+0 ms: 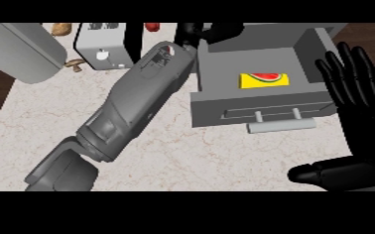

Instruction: Pick up the cup, place it into the drawer and close the drawer

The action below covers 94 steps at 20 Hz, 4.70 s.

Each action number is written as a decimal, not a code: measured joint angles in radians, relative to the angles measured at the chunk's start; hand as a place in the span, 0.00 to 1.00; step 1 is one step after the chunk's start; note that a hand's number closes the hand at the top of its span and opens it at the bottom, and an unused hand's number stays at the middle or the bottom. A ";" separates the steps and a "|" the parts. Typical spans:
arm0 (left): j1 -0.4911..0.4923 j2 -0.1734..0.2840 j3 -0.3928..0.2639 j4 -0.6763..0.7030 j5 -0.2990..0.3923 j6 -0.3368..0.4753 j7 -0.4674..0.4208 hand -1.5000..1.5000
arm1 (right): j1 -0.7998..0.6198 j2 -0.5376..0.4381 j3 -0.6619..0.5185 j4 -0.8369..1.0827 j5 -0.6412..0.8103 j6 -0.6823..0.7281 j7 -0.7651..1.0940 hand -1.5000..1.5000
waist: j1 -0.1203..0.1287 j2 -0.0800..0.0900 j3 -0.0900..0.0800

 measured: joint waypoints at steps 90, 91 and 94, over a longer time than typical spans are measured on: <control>1.232 0.535 0.336 -1.011 0.285 -0.512 -0.015 0.00 | -0.612 -0.111 0.133 1.454 0.986 -0.157 -0.649 0.00 | 0.113 -0.020 -0.005; 1.227 0.532 0.338 -1.006 0.284 -0.519 -0.016 0.00 | -0.635 -0.114 0.125 1.488 0.986 -0.159 -0.663 0.00 | 0.115 -0.022 -0.007; 1.205 0.526 0.343 -0.967 0.280 -0.545 -0.020 0.00 | -0.701 -0.138 0.106 1.569 0.985 -0.133 -0.703 0.00 | 0.122 -0.021 -0.009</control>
